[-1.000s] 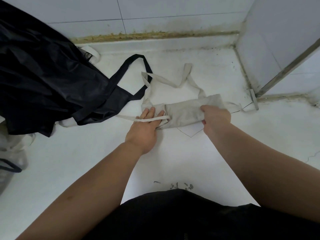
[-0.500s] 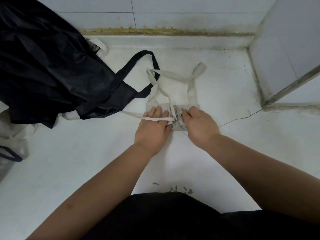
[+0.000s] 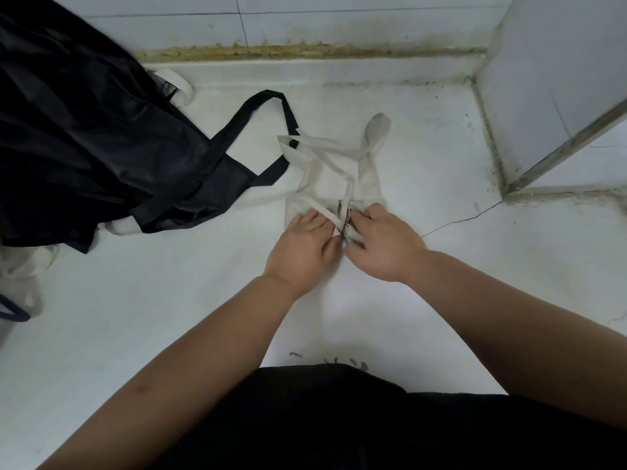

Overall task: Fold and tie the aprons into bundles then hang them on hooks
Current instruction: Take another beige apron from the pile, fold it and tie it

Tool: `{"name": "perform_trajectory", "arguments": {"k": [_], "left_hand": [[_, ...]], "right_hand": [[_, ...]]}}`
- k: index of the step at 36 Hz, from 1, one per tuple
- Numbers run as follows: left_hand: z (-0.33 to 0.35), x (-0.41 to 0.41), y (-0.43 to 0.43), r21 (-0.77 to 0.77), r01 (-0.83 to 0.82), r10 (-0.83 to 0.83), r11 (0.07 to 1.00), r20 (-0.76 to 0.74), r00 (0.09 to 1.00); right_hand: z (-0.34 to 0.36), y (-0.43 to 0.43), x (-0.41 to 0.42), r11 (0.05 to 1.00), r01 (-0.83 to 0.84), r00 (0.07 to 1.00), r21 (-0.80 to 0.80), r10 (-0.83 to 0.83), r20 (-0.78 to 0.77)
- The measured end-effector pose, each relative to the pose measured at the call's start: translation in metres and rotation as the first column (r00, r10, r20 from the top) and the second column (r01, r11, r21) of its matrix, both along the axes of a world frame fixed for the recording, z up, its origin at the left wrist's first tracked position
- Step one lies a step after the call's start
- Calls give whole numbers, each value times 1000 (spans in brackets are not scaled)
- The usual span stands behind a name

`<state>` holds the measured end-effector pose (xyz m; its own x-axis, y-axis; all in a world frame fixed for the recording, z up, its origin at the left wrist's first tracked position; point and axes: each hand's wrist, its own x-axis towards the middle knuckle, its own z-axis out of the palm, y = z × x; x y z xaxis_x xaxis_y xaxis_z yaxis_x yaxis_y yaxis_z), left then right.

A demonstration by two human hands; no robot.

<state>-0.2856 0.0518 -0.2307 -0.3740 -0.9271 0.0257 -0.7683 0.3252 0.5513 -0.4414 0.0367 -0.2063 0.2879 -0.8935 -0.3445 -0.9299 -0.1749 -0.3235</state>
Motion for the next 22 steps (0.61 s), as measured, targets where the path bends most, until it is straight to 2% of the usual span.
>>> {"name": "perform_trajectory", "arguments": {"k": [2,5,8,10,14,15,18,20,22], "left_hand": [[3,2,0,8,-6,7,1000,-64,998],[8,6,0,101,-89,108,991,-204,973],[10,3,2,159,-218,257,963,-289,922],[13,3,2,215,-238,300,947,-333,894],[22,4,-3,370,-241,390,897,-405,827],[26,3,-3,430,-250,443,868,-439,782],[34,2,-9,608,-261,615,750,-495,614],[37,5,-16,665,-248,658,705,-482,579],[41,8,-22,726,-164,674,668,-497,546]], "right_hand": [[7,-2,6,997,75,980,22,-78,181],[14,-6,13,974,197,864,114,-227,449],[16,-12,14,928,269,783,256,-366,503],[13,-14,14,896,294,742,333,-433,511],[10,-18,13,862,285,730,419,-478,488],[8,-19,13,842,292,694,453,-513,506],[5,-17,14,767,322,500,555,-636,588],[5,-14,15,761,330,436,559,-648,624],[8,-13,17,769,300,398,565,-639,658]]}}
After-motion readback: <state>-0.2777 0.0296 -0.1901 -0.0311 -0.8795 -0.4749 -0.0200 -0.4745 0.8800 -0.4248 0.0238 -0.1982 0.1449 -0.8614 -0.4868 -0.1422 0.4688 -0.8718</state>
